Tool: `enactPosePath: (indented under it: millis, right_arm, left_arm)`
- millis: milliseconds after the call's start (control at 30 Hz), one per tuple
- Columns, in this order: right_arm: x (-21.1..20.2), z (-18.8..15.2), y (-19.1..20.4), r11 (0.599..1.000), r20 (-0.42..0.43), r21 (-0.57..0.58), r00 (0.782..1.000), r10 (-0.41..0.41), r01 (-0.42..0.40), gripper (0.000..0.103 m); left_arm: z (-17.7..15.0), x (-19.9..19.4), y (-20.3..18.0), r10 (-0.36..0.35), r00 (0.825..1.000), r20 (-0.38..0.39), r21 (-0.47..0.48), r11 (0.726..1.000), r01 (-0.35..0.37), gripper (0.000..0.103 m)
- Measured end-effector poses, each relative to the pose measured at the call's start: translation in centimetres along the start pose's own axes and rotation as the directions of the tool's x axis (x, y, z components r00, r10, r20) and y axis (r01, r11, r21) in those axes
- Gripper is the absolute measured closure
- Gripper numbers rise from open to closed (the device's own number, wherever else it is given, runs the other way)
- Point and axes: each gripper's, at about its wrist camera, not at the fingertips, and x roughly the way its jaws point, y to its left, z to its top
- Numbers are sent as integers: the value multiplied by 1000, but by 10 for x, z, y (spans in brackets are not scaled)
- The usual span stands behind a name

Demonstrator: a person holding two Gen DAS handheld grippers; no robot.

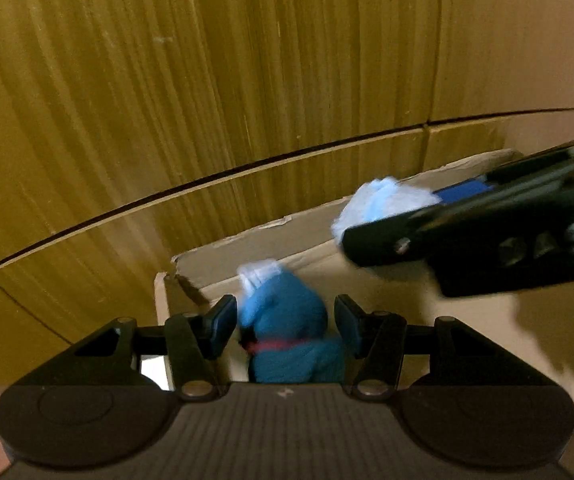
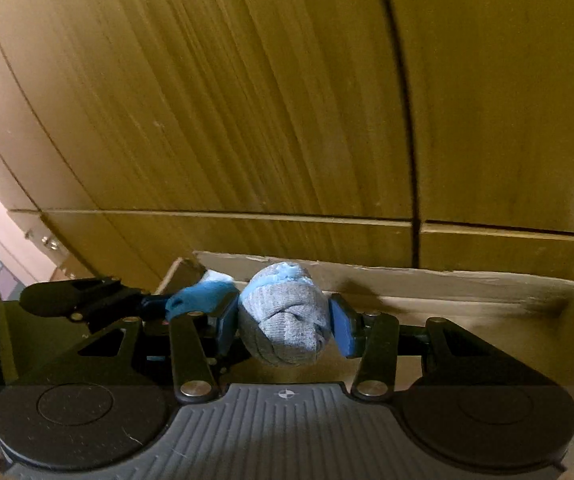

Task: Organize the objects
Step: 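Lift the grey sock with the right gripper while the left gripper lifts the blue sock toward the tray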

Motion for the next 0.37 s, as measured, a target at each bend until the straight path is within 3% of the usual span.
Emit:
enactPosePath:
  millis: [267,367]
  right_arm:
    - [26,-12,-3,1000,-46,15,999,-10,11,47]
    - [29,-16,-1,1000,-57,11,998,-15,15,47]
  left_arm:
    - [-7,7,-7,10,1000,6,27,1000,-11,51]
    - [-12,-2,-13,18,1000,18,49,999,-19,43]
